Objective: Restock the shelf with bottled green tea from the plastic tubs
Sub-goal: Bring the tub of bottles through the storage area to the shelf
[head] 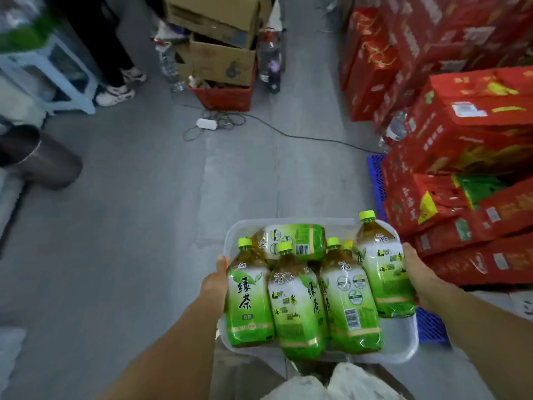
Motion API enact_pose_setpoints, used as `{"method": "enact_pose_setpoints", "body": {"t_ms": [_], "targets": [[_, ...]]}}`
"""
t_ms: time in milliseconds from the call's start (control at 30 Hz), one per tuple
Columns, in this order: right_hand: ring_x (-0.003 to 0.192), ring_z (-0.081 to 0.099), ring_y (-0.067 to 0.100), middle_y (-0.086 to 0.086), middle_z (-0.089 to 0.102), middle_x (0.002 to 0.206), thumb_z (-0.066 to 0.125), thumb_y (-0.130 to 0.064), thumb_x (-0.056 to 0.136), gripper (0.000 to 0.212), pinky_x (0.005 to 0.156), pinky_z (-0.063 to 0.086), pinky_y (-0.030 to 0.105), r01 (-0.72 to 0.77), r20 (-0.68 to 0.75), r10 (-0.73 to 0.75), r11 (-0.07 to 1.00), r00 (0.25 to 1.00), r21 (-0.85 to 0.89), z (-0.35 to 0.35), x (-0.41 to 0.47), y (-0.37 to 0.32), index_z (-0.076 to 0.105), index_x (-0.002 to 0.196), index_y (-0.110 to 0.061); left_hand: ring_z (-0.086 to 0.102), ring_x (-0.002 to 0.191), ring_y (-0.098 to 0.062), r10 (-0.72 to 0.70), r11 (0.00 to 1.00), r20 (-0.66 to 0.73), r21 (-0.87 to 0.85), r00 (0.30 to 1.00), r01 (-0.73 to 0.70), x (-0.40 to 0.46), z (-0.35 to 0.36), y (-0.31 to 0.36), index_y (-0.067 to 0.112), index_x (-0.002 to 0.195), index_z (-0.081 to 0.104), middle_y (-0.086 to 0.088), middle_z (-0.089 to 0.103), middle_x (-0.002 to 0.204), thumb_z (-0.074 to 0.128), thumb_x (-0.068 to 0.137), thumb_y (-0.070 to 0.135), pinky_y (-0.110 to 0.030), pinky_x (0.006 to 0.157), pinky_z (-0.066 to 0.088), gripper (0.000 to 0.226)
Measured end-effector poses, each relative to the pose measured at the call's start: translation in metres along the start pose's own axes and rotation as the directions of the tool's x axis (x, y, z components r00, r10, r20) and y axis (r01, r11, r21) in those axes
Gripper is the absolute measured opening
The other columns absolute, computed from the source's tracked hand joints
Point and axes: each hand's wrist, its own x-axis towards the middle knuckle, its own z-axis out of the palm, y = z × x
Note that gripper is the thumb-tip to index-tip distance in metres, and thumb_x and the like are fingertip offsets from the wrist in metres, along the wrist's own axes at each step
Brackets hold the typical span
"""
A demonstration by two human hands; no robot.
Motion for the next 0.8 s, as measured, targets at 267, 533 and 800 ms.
{"method": "enact_pose_setpoints", "body": {"t_ms": [267, 533, 800], "targets": [[0.109, 0.066, 0.038, 0.019, 0.058, 0.133, 0.046, -0.106, 0.035, 0.134, 0.089, 0.049, 0.069, 0.180, 0.170, -0.139, 0.950, 0.976, -0.256, 0.215, -0.111, -0.100, 0.057, 0.132, -0.014, 0.070, 0.092, -0.037, -0.183, 0.911, -0.026, -0.380, 0.983, 0.159, 0.057, -0.186, -0.091, 0.007, 0.101, 0.065, -0.019, 0.072, 0.097, 0.040, 0.089, 0.078, -0.049, 0.087, 0.058, 0.076], [0.084, 0.069, 0.033, 0.026, 0.066, 0.114, 0.043, -0.082, 0.081, 0.092, 0.061, 0.056, 0.035, 0.375, 0.415, -0.218, 0.859, 0.883, -0.348, 0.464, -0.353, -0.133, 0.057, 0.126, -0.003, 0.073, 0.088, -0.039, -0.231, 0.773, -0.170, -0.629, 0.958, 0.075, 0.168, -0.378, -0.220, 0.021, 0.099, 0.071, -0.020, 0.075, 0.093, 0.029, 0.042, 0.104, -0.056, 0.086, 0.058, 0.109], [0.083, 0.066, 0.029, 0.025, 0.065, 0.121, 0.035, -0.073, 0.092, 0.083, 0.057, 0.047, 0.030, 0.570, 0.591, -0.213, 0.635, 0.778, -0.521, 0.687, -0.478, -0.166, 0.055, 0.130, -0.003, 0.072, 0.092, -0.042, -0.430, 0.533, -0.180, -0.842, 0.885, 0.088, 0.259, -0.507, -0.345, 0.027, 0.099, 0.073, -0.019, 0.075, 0.098, 0.028, 0.025, 0.112, -0.061, 0.086, 0.055, 0.121]]}}
